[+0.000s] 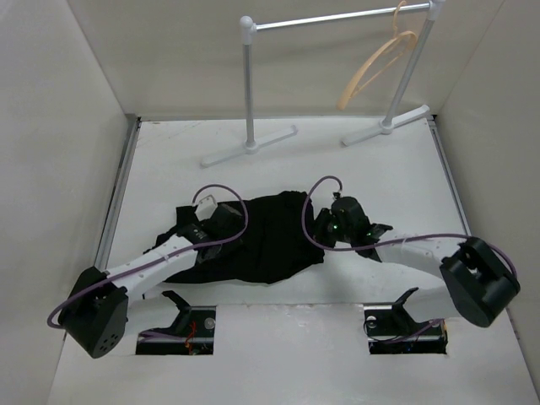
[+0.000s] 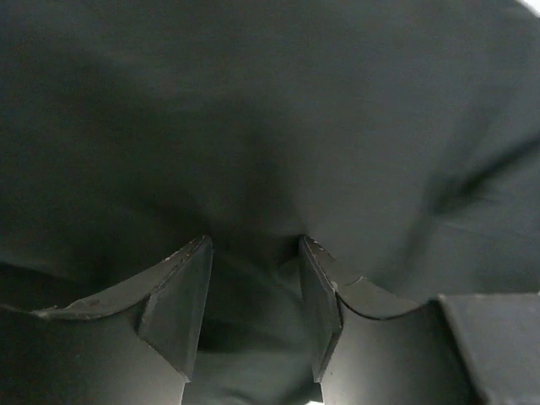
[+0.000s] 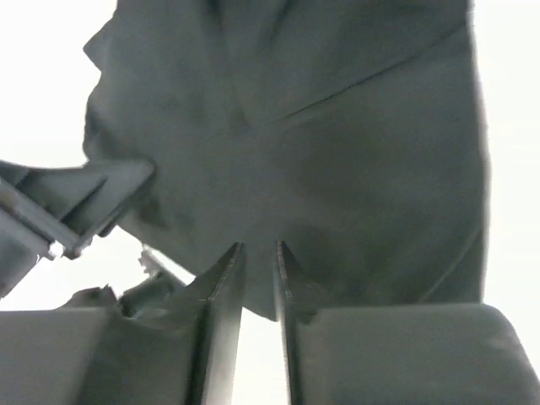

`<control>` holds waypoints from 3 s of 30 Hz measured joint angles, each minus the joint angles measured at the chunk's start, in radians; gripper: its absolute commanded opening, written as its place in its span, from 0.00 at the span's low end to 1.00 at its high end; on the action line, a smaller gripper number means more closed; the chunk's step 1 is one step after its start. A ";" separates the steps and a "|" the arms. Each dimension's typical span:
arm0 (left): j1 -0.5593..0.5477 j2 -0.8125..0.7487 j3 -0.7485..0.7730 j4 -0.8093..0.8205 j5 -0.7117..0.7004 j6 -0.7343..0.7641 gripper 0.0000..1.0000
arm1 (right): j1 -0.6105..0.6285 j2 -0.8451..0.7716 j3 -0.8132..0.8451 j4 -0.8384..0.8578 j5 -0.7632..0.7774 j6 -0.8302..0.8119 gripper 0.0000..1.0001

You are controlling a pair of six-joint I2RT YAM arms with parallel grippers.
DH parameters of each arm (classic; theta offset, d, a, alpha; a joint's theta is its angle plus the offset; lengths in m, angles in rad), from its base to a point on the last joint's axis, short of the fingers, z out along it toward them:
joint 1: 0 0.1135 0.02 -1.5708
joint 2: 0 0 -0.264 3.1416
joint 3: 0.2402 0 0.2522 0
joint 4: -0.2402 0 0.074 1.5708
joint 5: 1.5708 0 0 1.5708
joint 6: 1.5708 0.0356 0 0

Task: Place the trousers on the hanger
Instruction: Fold the trousers at the center of the board, then pick up the hanger from the clothesline.

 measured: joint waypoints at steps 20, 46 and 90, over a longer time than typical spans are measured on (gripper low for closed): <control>0.272 0.032 -0.029 0.092 -0.022 0.142 0.44 | -0.106 0.106 0.323 -0.132 0.018 -0.057 0.24; 0.388 0.058 0.090 0.101 0.073 0.253 0.54 | -0.159 0.059 0.285 -0.068 0.045 -0.019 0.21; 0.318 -0.076 0.097 0.028 0.101 0.253 0.51 | -0.596 0.454 1.377 -0.441 -0.044 -0.251 0.53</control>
